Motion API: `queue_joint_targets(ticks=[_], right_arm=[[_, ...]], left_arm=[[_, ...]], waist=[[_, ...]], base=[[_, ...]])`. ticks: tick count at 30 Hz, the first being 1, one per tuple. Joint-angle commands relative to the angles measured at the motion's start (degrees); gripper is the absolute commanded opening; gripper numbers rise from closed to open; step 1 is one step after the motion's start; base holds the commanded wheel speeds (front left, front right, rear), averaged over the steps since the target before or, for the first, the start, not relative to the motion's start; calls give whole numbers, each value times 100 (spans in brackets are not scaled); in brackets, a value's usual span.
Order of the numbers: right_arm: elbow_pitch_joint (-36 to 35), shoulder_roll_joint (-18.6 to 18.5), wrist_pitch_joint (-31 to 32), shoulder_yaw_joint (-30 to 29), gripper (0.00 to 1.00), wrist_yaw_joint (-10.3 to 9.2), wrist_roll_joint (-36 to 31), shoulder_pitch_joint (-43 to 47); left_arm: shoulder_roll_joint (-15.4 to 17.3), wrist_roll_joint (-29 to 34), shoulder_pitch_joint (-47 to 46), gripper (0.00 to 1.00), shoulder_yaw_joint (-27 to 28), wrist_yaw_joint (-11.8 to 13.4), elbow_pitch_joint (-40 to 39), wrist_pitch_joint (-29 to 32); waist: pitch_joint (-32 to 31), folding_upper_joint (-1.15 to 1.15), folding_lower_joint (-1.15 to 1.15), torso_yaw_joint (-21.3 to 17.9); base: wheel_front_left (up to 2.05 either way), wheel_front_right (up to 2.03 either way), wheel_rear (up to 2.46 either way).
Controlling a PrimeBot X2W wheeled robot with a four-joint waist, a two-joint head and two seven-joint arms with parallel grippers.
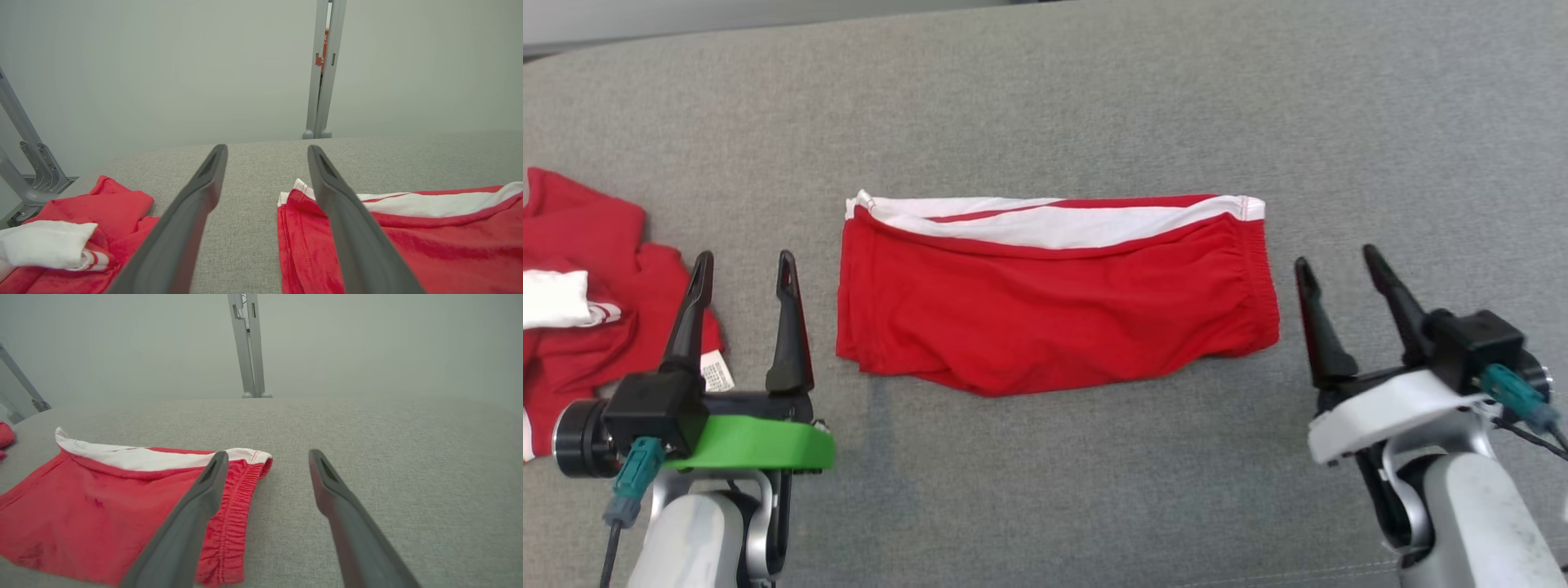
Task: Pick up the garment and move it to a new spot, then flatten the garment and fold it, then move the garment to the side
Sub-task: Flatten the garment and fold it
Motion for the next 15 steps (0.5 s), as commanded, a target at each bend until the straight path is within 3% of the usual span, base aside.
queue_joint_targets(ticks=[1, 10, 15], right_arm=[[200, -14, 37, 124, 100, -6, 36, -141], [1838, 103, 145, 422, 100, -6, 146, -819], [2389, 179, 116, 690, 100, -4, 359, -1028]], left_arm=[[-26, 35, -152, 100, -9, -4, 20, -45], [-161, 77, -550, 100, -149, -86, 238, -196], [-200, 104, -616, 100, -186, -111, 344, -244]], waist=[[223, 0, 0, 176], [569, 0, 0, 436], [600, 0, 0, 447]], base=[[0, 0, 0], [0, 0, 0], [0, 0, 0]])
